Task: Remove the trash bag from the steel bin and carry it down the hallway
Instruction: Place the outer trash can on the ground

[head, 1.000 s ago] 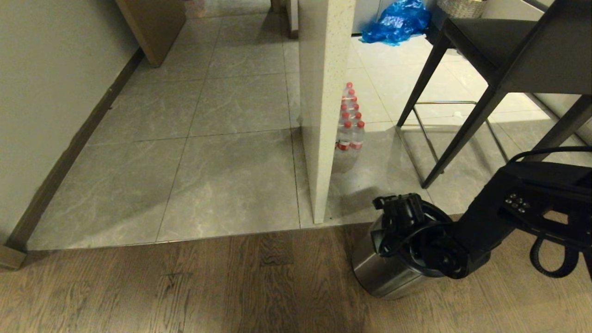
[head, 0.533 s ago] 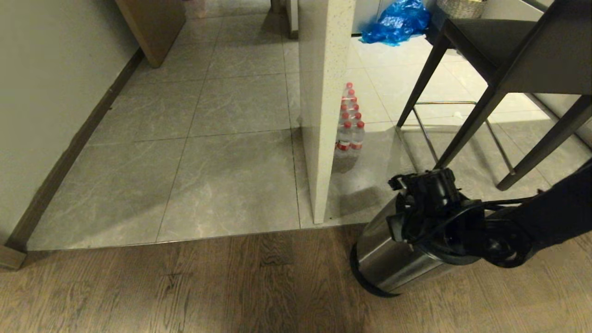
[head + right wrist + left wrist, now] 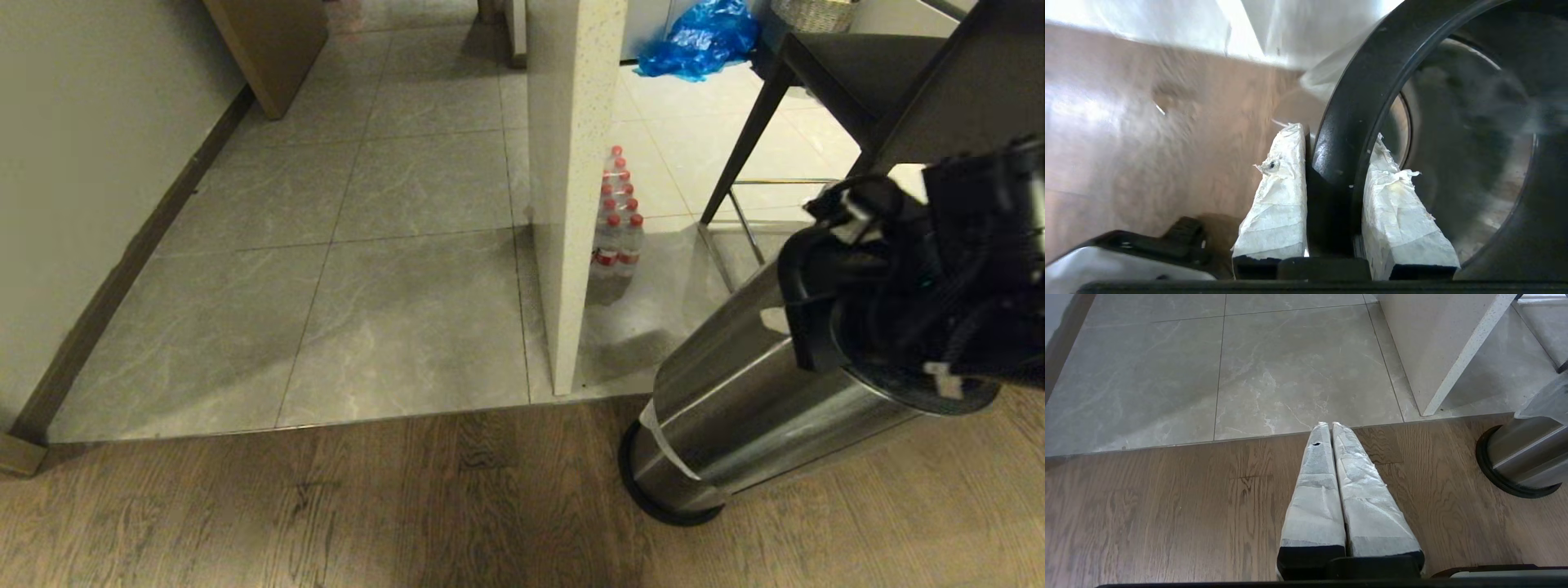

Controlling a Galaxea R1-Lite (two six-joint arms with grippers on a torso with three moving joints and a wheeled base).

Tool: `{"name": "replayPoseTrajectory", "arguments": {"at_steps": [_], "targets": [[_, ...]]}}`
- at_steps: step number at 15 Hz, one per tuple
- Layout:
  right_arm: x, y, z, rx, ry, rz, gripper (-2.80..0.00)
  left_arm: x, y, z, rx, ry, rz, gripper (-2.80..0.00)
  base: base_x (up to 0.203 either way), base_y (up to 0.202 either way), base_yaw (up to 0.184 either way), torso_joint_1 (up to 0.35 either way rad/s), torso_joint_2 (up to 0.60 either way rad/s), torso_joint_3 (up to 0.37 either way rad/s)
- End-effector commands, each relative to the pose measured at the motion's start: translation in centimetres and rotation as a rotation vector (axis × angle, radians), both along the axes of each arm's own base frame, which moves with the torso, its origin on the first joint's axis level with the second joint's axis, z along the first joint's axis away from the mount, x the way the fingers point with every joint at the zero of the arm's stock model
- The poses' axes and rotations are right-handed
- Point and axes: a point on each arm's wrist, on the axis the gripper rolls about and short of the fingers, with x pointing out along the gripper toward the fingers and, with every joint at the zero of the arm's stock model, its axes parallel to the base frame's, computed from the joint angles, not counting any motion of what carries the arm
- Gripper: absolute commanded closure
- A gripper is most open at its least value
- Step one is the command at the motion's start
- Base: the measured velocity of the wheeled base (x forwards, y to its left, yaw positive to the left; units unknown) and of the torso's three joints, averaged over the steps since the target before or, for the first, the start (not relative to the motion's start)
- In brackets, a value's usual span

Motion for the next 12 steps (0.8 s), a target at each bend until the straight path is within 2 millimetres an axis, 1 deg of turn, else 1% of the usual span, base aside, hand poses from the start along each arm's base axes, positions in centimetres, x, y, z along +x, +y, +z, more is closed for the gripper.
{"name": "replayPoseTrajectory", "arguments": {"at_steps": [1, 3, 5, 6, 9, 11, 12], "targets": [[-3.1, -1.6, 3.9, 0.038, -0.065, -0.001, 0.00, 0.0, 0.0, 0.0, -0.001, -0.002, 0.000, 0.00, 0.000, 0.000, 0.000, 0.000, 0.00, 0.000], [-4.5, -2.5, 6.0, 0.068, -0.062, -0.040, 0.00, 0.0, 0.0, 0.0, -0.001, -0.002, 0.000, 0.00, 0.000, 0.000, 0.000, 0.000, 0.00, 0.000], [-5.1, -3.2, 7.7, 0.107, -0.080, -0.091, 0.00, 0.0, 0.0, 0.0, -0.001, -0.002, 0.000, 0.00, 0.000, 0.000, 0.000, 0.000, 0.00, 0.000], [-5.2, -4.1, 8.5, 0.116, -0.091, -0.146, 0.00, 0.0, 0.0, 0.0, -0.001, -0.002, 0.000, 0.00, 0.000, 0.000, 0.000, 0.000, 0.00, 0.000], [-4.8, -7.2, 9.2, 0.100, -0.076, -0.329, 0.00, 0.0, 0.0, 0.0, -0.001, -0.002, 0.000, 0.00, 0.000, 0.000, 0.000, 0.000, 0.00, 0.000], [-4.1, -9.7, 8.9, 0.089, -0.056, -0.480, 0.00, 0.0, 0.0, 0.0, -0.001, -0.002, 0.000, 0.00, 0.000, 0.000, 0.000, 0.000, 0.00, 0.000], [-3.4, -11.0, 8.2, 0.084, -0.029, -0.557, 0.00, 0.0, 0.0, 0.0, -0.001, -0.002, 0.000, 0.00, 0.000, 0.000, 0.000, 0.000, 0.00, 0.000]]}}
